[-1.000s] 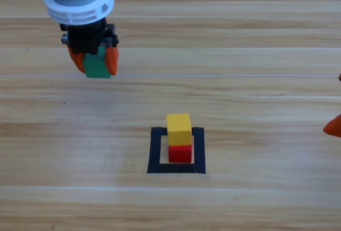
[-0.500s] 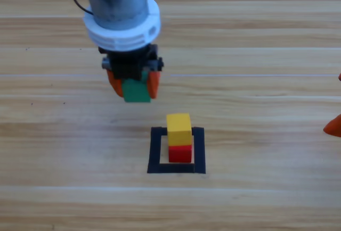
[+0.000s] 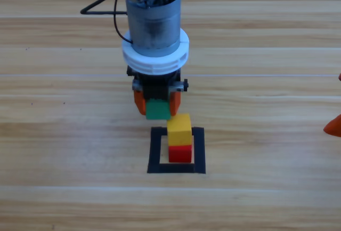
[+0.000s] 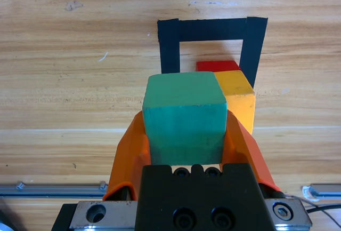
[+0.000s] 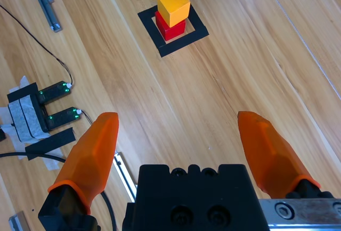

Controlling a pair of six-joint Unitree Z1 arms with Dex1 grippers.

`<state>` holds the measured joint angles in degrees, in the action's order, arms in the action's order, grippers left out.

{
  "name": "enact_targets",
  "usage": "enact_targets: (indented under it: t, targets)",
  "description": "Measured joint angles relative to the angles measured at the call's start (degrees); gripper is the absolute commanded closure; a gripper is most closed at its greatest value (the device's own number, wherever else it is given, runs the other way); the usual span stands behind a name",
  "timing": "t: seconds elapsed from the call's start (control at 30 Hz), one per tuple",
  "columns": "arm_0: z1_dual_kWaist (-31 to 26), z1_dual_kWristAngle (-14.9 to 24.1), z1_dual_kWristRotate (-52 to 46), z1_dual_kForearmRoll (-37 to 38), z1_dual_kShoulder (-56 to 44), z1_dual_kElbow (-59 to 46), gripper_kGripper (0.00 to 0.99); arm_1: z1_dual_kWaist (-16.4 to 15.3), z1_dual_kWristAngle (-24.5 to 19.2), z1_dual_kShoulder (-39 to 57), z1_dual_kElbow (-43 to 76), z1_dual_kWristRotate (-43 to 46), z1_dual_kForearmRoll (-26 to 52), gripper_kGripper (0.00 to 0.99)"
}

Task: Stack the blocks in the rectangular block: red at the bottom, yellow in the middle, green on top

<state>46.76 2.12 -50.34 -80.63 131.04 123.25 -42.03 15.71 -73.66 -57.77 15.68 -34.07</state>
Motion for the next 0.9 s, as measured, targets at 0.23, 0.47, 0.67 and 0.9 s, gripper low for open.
enact_targets:
  t: [0.23, 0.47, 0.67, 0.9]
  targets:
    - [0.1, 0.0, -1.7, 0.0, 0.4, 2.4, 0.990, 0.0, 0.0, 0.0, 0.1, 0.0, 0.0, 0.008]
    - [1.0, 0.0, -2.2, 0.0, 0.4, 2.4, 0.988, 0.0, 0.0, 0.0, 0.1, 0.0, 0.0, 0.008]
    - [1.5, 0.0, -2.6, 0.0, 0.4, 2.4, 0.988, 0.0, 0.0, 0.0, 0.1, 0.1, 0.0, 0.008]
    - [2.7, 0.0, -2.7, 0.0, 0.4, 2.4, 0.987, 0.0, 0.0, 0.0, 0.1, 0.1, 0.0, 0.008]
